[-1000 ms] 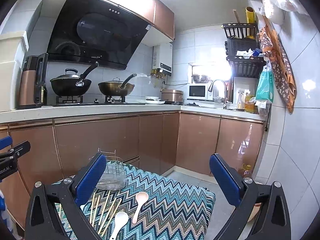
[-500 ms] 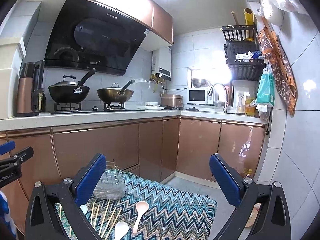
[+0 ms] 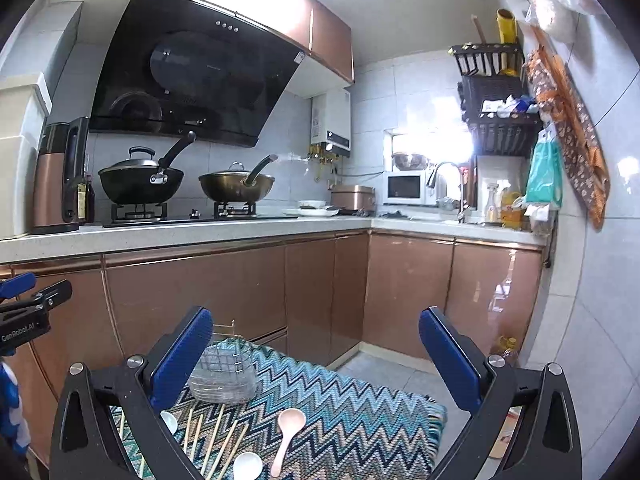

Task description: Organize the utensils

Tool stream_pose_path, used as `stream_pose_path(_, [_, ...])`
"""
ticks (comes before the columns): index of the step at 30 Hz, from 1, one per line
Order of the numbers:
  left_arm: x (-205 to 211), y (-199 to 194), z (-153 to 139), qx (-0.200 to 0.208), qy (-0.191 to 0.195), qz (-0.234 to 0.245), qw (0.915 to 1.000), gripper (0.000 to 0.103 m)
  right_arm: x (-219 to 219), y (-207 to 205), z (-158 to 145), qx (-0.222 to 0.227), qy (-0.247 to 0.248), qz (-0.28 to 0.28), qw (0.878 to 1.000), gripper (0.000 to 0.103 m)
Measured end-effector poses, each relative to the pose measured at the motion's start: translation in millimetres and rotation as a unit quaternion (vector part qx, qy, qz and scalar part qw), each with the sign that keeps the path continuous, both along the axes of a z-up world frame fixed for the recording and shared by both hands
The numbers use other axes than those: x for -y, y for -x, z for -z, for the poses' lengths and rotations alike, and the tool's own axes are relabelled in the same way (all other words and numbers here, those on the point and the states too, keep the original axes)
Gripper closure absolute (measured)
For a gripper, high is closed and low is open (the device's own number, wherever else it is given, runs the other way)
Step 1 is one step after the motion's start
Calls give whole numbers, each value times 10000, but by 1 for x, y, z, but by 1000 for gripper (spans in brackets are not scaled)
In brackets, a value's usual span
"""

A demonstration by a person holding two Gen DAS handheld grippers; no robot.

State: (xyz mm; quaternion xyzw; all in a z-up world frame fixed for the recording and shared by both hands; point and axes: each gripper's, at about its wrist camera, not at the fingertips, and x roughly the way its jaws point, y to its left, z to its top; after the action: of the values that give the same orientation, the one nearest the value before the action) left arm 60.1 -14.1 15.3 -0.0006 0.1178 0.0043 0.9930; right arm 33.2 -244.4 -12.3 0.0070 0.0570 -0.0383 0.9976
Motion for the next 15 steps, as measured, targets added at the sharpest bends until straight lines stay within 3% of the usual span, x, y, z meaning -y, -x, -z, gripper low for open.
stream_pose_path(15, [3, -53, 25, -574, -6, 26, 9983, 25, 7, -53, 17, -354, 43, -168, 9992, 0])
